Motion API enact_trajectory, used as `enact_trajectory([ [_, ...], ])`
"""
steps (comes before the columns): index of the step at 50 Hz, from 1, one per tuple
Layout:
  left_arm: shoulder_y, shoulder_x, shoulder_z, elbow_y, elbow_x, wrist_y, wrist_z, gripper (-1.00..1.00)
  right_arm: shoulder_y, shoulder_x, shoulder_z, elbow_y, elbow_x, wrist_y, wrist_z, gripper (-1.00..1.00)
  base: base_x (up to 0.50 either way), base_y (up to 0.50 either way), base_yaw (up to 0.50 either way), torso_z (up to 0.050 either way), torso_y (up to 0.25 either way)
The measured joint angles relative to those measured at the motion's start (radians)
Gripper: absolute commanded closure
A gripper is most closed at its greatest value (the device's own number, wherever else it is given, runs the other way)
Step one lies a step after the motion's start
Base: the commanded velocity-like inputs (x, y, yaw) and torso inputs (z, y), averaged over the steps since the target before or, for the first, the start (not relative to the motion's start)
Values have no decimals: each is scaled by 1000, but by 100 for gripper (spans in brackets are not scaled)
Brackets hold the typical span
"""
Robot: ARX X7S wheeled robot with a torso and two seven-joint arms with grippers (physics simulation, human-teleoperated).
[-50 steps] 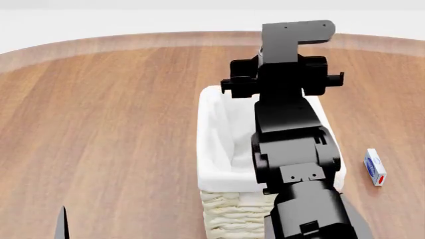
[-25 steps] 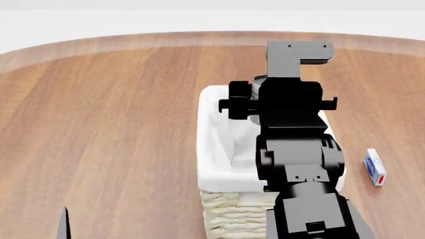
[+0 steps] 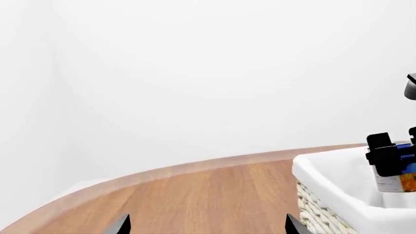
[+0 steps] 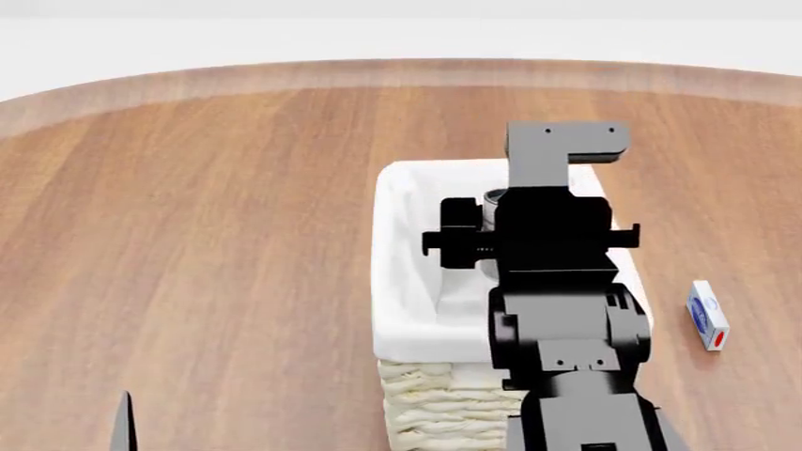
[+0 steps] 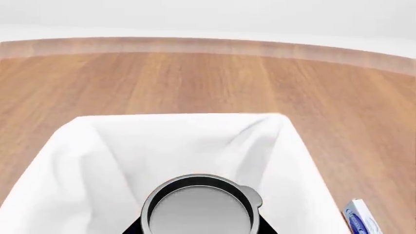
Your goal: Pick up the alphabet soup and put it in the basket.
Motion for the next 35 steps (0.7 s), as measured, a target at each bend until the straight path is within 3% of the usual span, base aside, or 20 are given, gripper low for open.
enact_trajectory([
  [27,-5,-4,5,-7,-6,2,-6,-100,-44,0,33,0,-37,-5,-20,100,0,0,0,0,0],
  [28,-5,-5,6,-7,-6,2,-6,-100,-44,0,33,0,-37,-4,-20,-100,0,0,0,0,0],
  [35,-5,-7,6,-7,-7,3,-8,-100,-39,-1,33,0,-51,-1,-22,-100,0,0,0,0,1],
])
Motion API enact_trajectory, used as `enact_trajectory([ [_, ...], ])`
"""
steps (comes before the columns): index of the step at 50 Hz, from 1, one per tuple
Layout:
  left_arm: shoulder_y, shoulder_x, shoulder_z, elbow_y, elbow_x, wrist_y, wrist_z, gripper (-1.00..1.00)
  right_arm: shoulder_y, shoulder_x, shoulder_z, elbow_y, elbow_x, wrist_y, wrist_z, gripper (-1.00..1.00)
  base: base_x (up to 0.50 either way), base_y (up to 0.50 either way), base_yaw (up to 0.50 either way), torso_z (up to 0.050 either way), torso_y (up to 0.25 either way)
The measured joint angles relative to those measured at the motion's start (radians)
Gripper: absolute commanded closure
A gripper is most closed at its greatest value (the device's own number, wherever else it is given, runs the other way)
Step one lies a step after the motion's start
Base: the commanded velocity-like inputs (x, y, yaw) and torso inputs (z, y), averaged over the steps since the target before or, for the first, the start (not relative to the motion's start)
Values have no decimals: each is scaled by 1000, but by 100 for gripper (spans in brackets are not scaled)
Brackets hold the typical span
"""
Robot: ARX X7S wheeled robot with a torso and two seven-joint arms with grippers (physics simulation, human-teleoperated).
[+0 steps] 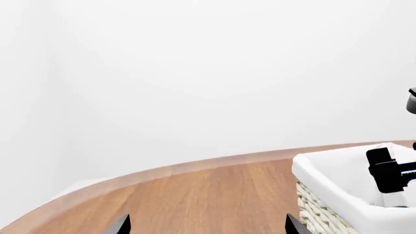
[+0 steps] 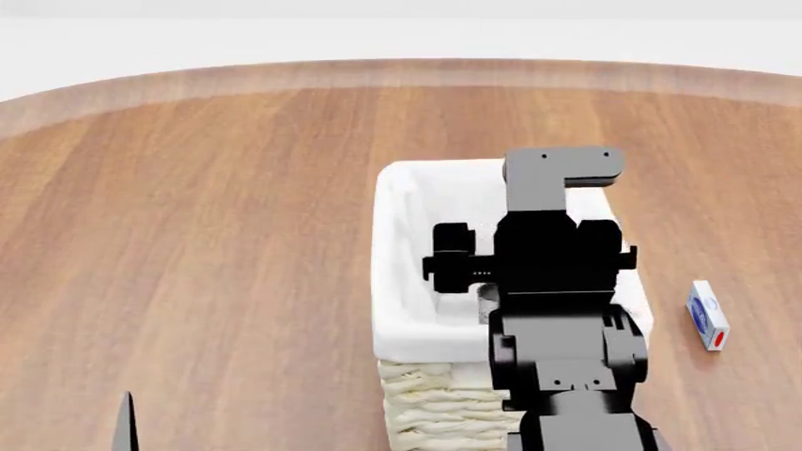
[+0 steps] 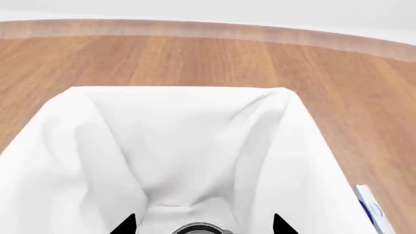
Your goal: Pick up the alphabet soup and put it in the basket.
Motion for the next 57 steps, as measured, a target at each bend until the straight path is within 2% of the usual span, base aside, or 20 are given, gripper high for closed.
enact_trajectory([
  [10,1,-3,1,2,-1,2,-3,-100,3,-1,-12,0,-9,-30,-12,-100,0,0,0,0,0],
  [23,4,-6,-1,5,-2,6,-10,-100,23,-4,1,0,42,-277,-26,-100,0,0,0,0,0],
  [36,4,-9,1,4,-2,7,-13,-100,57,-1,41,-14,104,-454,-28,-100,0,0,0,0,0],
  [40,2,-10,3,5,-3,5,-14,-100,11,8,34,-175,110,-402,-21,-100,0,0,0,0,0],
  [57,-1,-14,9,9,-2,1,-18,-100,-344,87,0,-1167,177,-41,30,-100,0,0,0,0,0],
])
